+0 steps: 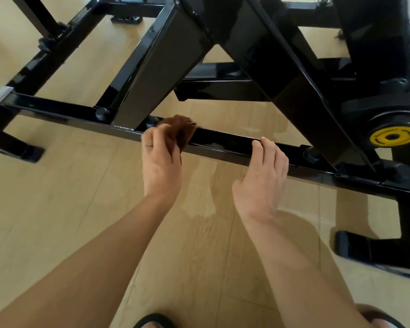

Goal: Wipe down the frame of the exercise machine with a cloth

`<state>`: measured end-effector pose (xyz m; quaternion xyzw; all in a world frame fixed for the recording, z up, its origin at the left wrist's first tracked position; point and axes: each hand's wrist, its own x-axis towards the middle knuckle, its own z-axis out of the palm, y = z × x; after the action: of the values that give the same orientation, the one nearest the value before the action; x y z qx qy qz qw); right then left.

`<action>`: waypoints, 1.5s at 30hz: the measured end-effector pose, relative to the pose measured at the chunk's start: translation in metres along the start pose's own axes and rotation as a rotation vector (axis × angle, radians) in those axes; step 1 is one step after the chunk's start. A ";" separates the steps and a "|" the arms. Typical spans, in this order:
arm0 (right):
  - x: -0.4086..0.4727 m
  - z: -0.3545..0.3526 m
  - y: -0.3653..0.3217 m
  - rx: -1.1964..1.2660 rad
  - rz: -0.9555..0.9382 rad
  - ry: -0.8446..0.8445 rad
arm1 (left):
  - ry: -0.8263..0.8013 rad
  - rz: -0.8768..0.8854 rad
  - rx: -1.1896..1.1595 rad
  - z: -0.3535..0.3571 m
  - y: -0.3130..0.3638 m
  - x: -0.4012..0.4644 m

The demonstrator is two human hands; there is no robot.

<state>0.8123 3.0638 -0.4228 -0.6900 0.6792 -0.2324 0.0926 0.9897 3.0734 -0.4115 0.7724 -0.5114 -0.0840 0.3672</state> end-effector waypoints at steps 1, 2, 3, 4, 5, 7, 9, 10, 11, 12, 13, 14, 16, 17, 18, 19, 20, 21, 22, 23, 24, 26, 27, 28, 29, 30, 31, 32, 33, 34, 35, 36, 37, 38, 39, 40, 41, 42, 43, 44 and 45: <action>0.000 -0.001 0.000 0.001 0.001 -0.006 | 0.095 -0.138 -0.101 0.004 0.009 0.003; 0.000 -0.001 0.000 0.005 0.001 -0.011 | 0.193 -0.286 -0.195 0.008 0.019 0.008; 0.000 -0.002 0.001 0.008 0.001 -0.015 | 0.291 -0.425 -0.280 0.014 0.029 0.014; 0.000 -0.002 0.002 0.012 0.001 -0.019 | 0.377 -0.538 -0.361 0.019 0.038 0.018; 0.000 -0.003 0.003 0.013 0.001 -0.024 | 0.441 -0.617 -0.438 0.024 0.047 0.021; -0.001 -0.005 0.004 0.014 -0.001 -0.051 | 0.488 -0.693 -0.548 0.035 0.062 0.024; -0.001 -0.008 0.007 0.024 -0.005 -0.080 | 0.465 -0.697 -0.558 0.047 0.075 0.026; -0.001 -0.009 0.009 0.034 -0.004 -0.092 | 0.454 -0.684 -0.536 0.053 0.081 0.024; -0.001 -0.011 0.010 0.047 -0.003 -0.108 | 0.451 -0.663 -0.510 0.058 0.086 0.020; 0.000 -0.013 0.011 0.062 -0.003 -0.128 | 0.449 -0.640 -0.497 0.063 0.091 0.014; 0.000 -0.016 0.013 0.079 0.000 -0.150 | 0.439 -0.628 -0.506 0.069 0.096 0.005; 0.001 -0.018 0.016 0.101 0.007 -0.170 | 0.410 -0.639 -0.531 0.077 0.103 -0.005; 0.001 -0.024 0.023 0.168 0.019 -0.197 | 0.314 -0.706 -0.599 0.091 0.115 -0.027; 0.001 -0.027 0.025 0.201 0.019 -0.204 | 0.270 -0.741 -0.632 0.094 0.118 -0.034; 0.000 -0.029 0.027 0.221 0.015 -0.210 | 0.237 -0.768 -0.653 0.096 0.120 -0.037; 0.000 -0.029 0.026 0.228 0.015 -0.215 | 0.212 -0.790 -0.670 0.095 0.118 -0.036; 0.001 -0.029 0.026 0.233 0.027 -0.216 | 0.194 -0.809 -0.682 0.092 0.113 -0.033; 0.000 -0.029 0.024 0.240 0.050 -0.206 | 0.181 -0.833 -0.697 0.086 0.105 -0.027; 0.000 -0.028 0.022 0.248 0.071 -0.187 | 0.185 -0.868 -0.709 0.077 0.095 -0.018; 0.000 -0.028 0.020 0.254 0.081 -0.176 | 0.216 -0.922 -0.723 0.066 0.084 -0.006; 0.000 -0.029 0.018 0.255 0.081 -0.177 | 0.270 -0.986 -0.752 0.055 0.071 0.008; -0.001 -0.030 0.019 0.249 0.068 -0.195 | 0.360 -1.087 -0.787 0.037 0.048 0.033; 0.000 -0.031 0.021 0.243 0.058 -0.206 | 0.368 -1.113 -0.767 0.035 0.043 0.041; 0.001 -0.032 0.022 0.236 0.049 -0.220 | 0.362 -1.121 -0.756 0.035 0.041 0.043; 0.002 -0.034 0.021 0.234 0.043 -0.233 | 0.347 -1.116 -0.753 0.039 0.043 0.040; 0.003 -0.036 0.019 0.238 0.043 -0.242 | 0.319 -1.111 -0.744 0.046 0.049 0.032; 0.003 -0.038 0.018 0.255 0.060 -0.246 | 0.281 -1.107 -0.727 0.054 0.058 0.020; 0.001 -0.041 0.017 0.287 0.096 -0.236 | 0.234 -1.100 -0.707 0.062 0.068 0.007; -0.002 -0.045 0.017 0.332 0.136 -0.203 | 0.178 -1.088 -0.693 0.070 0.079 -0.007; -0.008 -0.048 0.019 0.383 0.168 -0.148 | 0.119 -1.067 -0.684 0.078 0.092 -0.020; -0.017 -0.052 0.022 0.428 0.192 -0.081 | 0.066 -1.040 -0.673 0.083 0.104 -0.031; -0.027 -0.054 0.025 0.461 0.222 -0.012 | 0.022 -1.007 -0.655 0.089 0.115 -0.039; -0.037 -0.056 0.030 0.483 0.272 0.043 | -0.023 -0.979 -0.627 0.093 0.126 -0.047; -0.045 -0.056 0.035 0.501 0.344 0.085 | -0.076 -0.962 -0.597 0.096 0.136 -0.053; -0.049 -0.056 0.040 0.516 0.427 0.123 | -0.130 -0.948 -0.571 0.099 0.147 -0.057; -0.050 -0.056 0.045 0.529 0.503 0.159 | -0.186 -0.933 -0.547 0.100 0.156 -0.061; -0.048 -0.056 0.049 0.540 0.568 0.189 | -0.247 -0.927 -0.538 0.102 0.164 -0.065; -0.044 -0.057 0.053 0.554 0.620 0.218 | -0.306 -0.933 -0.544 0.103 0.171 -0.067; -0.040 -0.058 0.057 0.574 0.660 0.250 | -0.354 -0.960 -0.572 0.103 0.177 -0.069; -0.035 -0.060 0.063 0.596 0.689 0.284 | -0.384 -0.999 -0.605 0.104 0.183 -0.070; -0.031 -0.061 0.067 0.619 0.708 0.305 | -0.381 -1.030 -0.620 0.105 0.185 -0.069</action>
<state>0.7261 3.1012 -0.4053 -0.3154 0.7767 -0.4758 0.2661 0.7704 3.0429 -0.3832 0.7486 -0.0822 -0.5304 0.3892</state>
